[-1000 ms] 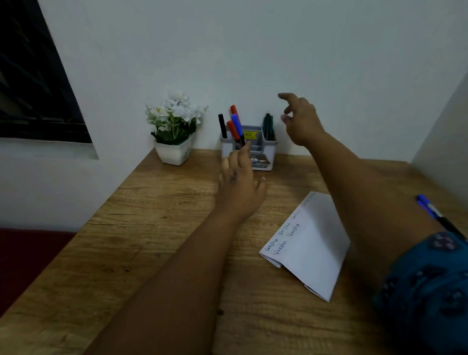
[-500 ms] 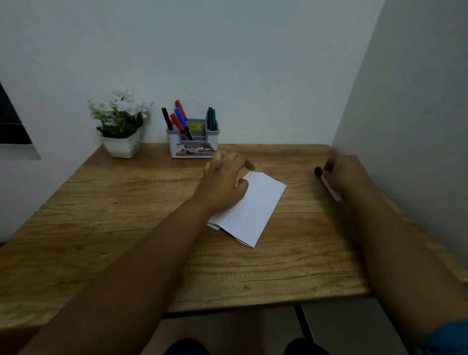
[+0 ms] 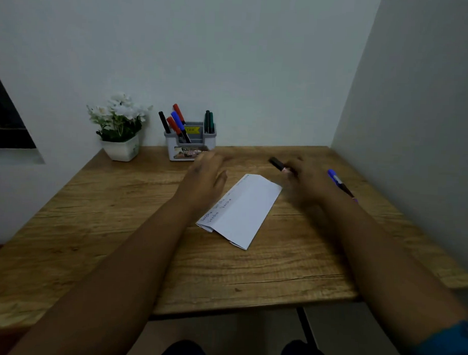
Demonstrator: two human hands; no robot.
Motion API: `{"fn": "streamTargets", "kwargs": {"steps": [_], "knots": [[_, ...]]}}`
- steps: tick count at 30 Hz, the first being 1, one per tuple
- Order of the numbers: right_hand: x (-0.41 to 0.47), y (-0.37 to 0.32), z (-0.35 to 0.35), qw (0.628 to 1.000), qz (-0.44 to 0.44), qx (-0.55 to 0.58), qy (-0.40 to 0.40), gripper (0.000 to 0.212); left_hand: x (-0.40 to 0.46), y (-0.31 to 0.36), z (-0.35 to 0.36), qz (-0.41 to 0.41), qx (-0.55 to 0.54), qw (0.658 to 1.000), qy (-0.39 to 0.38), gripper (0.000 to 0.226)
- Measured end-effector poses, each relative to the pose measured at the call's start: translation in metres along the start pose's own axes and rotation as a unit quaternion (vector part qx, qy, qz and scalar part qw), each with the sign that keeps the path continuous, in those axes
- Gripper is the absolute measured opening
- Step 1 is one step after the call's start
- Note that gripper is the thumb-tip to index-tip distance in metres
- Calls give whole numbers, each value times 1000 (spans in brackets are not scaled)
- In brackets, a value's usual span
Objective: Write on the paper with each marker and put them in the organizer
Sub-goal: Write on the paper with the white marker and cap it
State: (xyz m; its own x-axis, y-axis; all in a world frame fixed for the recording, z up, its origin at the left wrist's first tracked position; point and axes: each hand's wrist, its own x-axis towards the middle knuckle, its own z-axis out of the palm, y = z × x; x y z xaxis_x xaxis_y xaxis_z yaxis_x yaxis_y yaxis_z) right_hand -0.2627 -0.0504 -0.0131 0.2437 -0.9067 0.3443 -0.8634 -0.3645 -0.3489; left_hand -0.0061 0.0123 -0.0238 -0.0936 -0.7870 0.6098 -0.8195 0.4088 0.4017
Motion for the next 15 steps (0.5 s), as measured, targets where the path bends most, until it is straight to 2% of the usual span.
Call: {"fn": "streamTargets", "kwargs": {"steps": [3, 5, 8, 10, 15], "knots": [[-7, -45, 10, 986, -163, 17, 6, 19, 4, 11, 3, 86, 35, 995, -45, 48], [-9, -65, 17, 974, -225, -25, 11, 19, 6, 14, 6, 89, 46, 990, -97, 41], [-11, -76, 23, 968, -243, -65, -22, 14, 9, 11, 4, 36, 59, 982, -173, 27], [-14, -77, 24, 965, -248, -70, -39, 11, 10, 9, 0, 30, 58, 976, -206, 22], [-15, -76, 21, 958, -279, -54, -30, 11, 9, 8, -6, 64, 40, 978, -193, 12]]}}
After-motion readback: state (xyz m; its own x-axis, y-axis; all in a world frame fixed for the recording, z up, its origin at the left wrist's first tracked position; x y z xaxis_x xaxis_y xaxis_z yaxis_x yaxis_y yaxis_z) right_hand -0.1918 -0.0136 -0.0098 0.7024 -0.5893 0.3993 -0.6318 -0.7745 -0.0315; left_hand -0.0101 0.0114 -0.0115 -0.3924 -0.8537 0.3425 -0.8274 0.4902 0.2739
